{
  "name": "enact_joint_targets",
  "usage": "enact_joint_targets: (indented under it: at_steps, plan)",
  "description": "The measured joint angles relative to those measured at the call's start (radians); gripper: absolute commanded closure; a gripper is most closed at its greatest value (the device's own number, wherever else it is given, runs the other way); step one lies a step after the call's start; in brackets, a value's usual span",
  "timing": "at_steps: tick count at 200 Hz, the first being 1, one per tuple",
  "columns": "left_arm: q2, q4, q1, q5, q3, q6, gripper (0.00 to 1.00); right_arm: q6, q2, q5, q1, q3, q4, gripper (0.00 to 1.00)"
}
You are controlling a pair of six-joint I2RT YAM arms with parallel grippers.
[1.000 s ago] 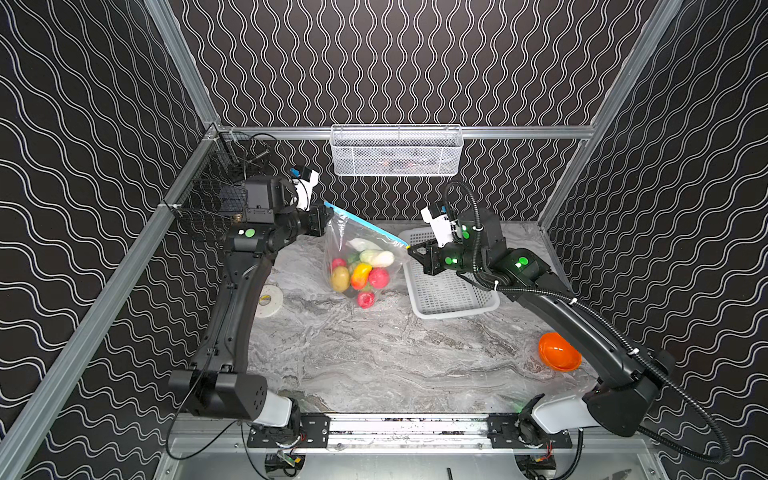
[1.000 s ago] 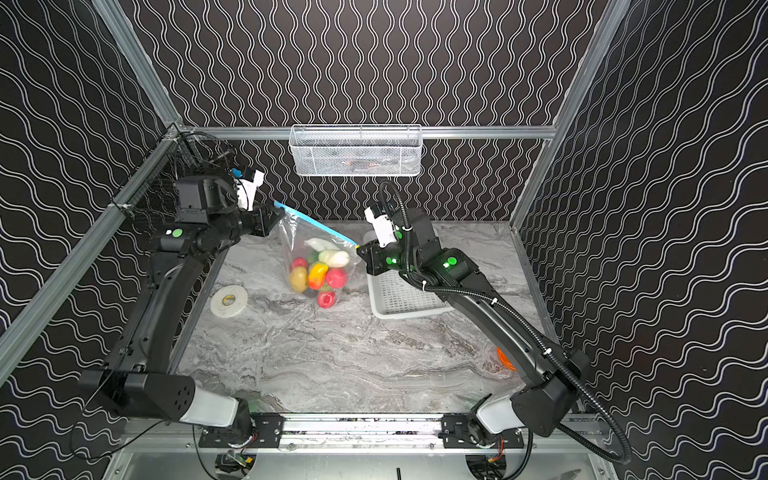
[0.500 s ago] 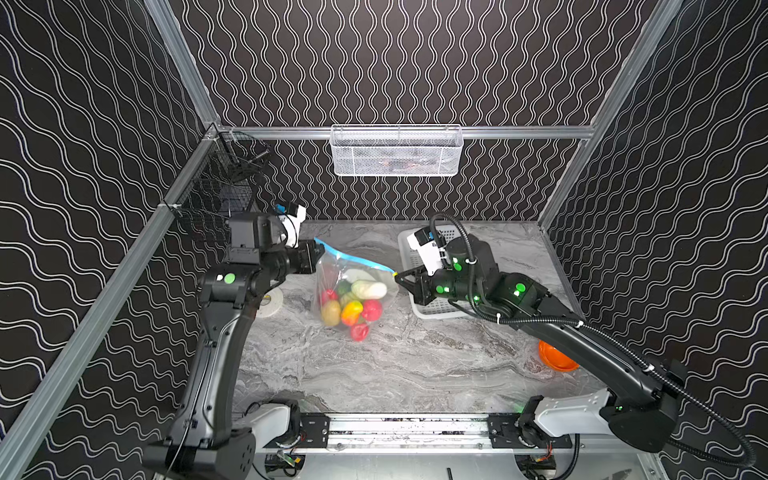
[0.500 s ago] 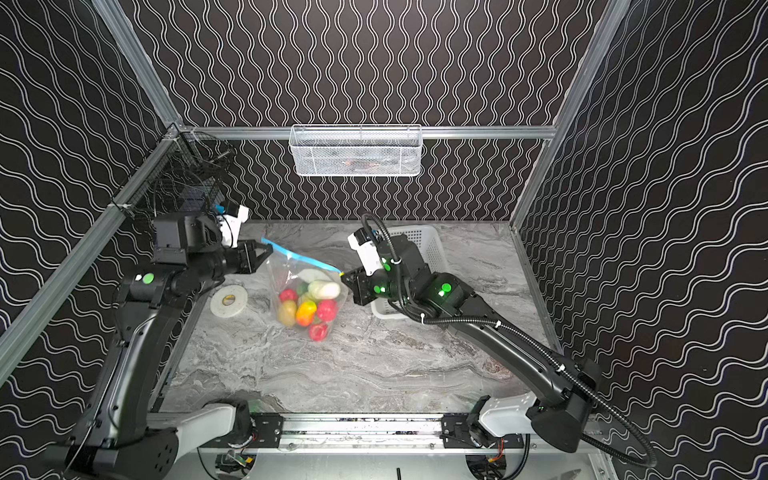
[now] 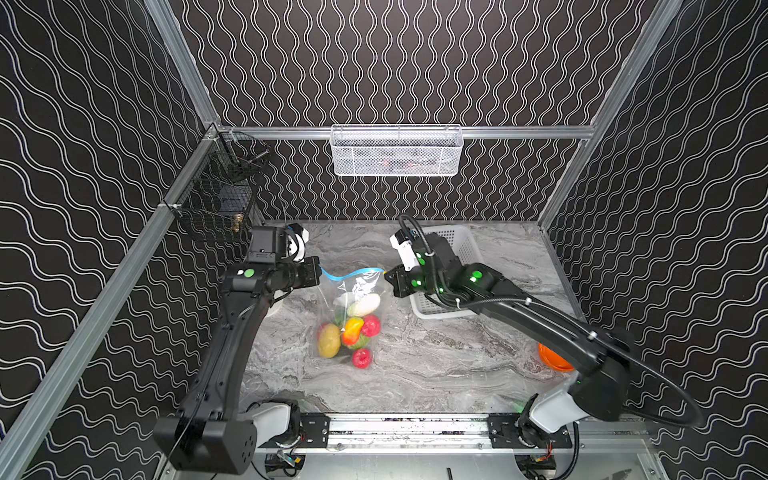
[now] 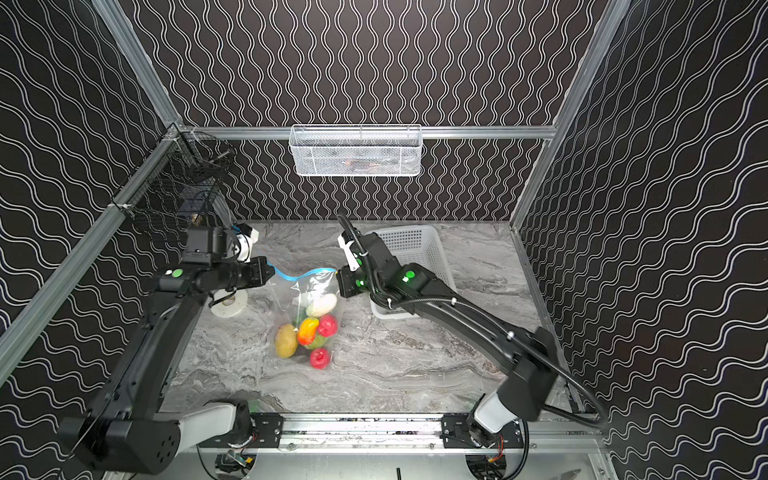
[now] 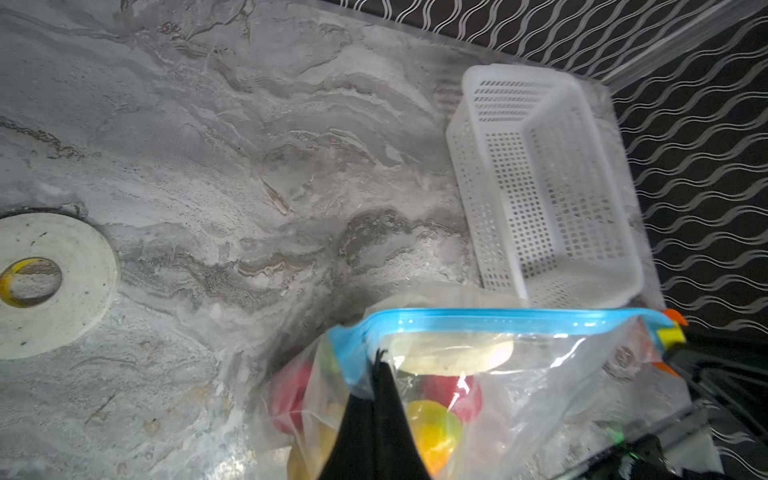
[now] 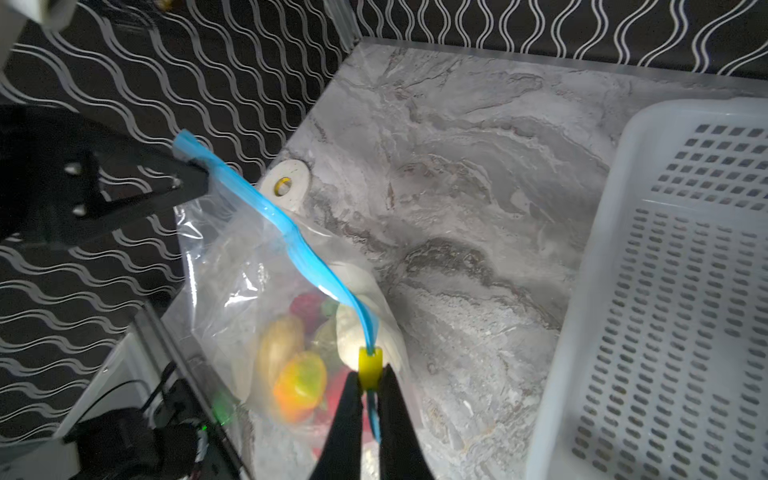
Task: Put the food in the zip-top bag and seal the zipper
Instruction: 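Lower the sealed bag toward the table with both grippers, then set the bag down on the table and open both grippers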
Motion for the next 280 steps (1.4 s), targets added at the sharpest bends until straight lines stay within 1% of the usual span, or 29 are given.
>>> enact_joint_targets:
  at_steps: [33, 66, 88, 106, 152, 171, 179, 189, 200, 211, 220, 249, 266, 280]
  plan:
    - [0.161, 0.158, 0.000, -0.056, -0.015, 0.003, 1.00, -0.016, 0.155, -0.013, -0.110, 0.088, 0.011, 1.00]
    - [0.397, 0.278, 0.000, -0.070, 0.071, 0.011, 1.00, -0.039, 0.340, -0.052, -0.206, 0.232, 0.024, 1.00]
    - [0.534, 0.331, 0.000, -0.066, 0.139, 0.032, 1.00, -0.060, 0.457, -0.074, -0.230, 0.329, 0.037, 1.00]
    - [0.615, 0.365, 0.000, -0.072, 0.180, 0.040, 1.00, -0.076, 0.542, -0.102, -0.241, 0.399, 0.050, 1.00]
    - [0.756, 0.456, 0.000, -0.124, 0.264, 0.066, 1.00, -0.079, 0.734, -0.169, -0.271, 0.579, 0.091, 1.00]
    - [0.809, 0.486, 0.000, -0.145, 0.301, 0.084, 1.00, -0.084, 0.805, -0.175, -0.274, 0.662, 0.093, 1.00]
    - [0.828, 0.491, 0.000, -0.150, 0.314, 0.085, 0.97, -0.087, 0.834, -0.178, -0.272, 0.700, 0.091, 1.00]
    - [0.848, 0.494, 0.001, -0.157, 0.328, 0.088, 0.90, -0.087, 0.860, -0.180, -0.271, 0.729, 0.091, 0.93]
    - [0.866, 0.500, 0.001, -0.168, 0.339, 0.093, 0.79, -0.086, 0.875, -0.185, -0.271, 0.735, 0.094, 0.74]
    - [0.880, 0.502, 0.001, -0.174, 0.349, 0.100, 0.68, -0.086, 0.879, -0.189, -0.273, 0.726, 0.094, 0.60]
    - [0.887, 0.506, 0.001, -0.177, 0.354, 0.100, 0.64, -0.088, 0.879, -0.207, -0.276, 0.719, 0.101, 0.49]
    - [0.896, 0.500, 0.002, -0.177, 0.395, 0.099, 0.47, -0.089, 0.879, -0.216, -0.279, 0.718, 0.112, 0.39]
    - [0.896, 0.494, 0.003, -0.170, 0.428, 0.086, 0.34, -0.085, 0.873, -0.224, -0.281, 0.721, 0.126, 0.35]
    - [0.890, 0.492, 0.003, -0.164, 0.435, 0.080, 0.25, -0.085, 0.855, -0.234, -0.280, 0.711, 0.135, 0.29]
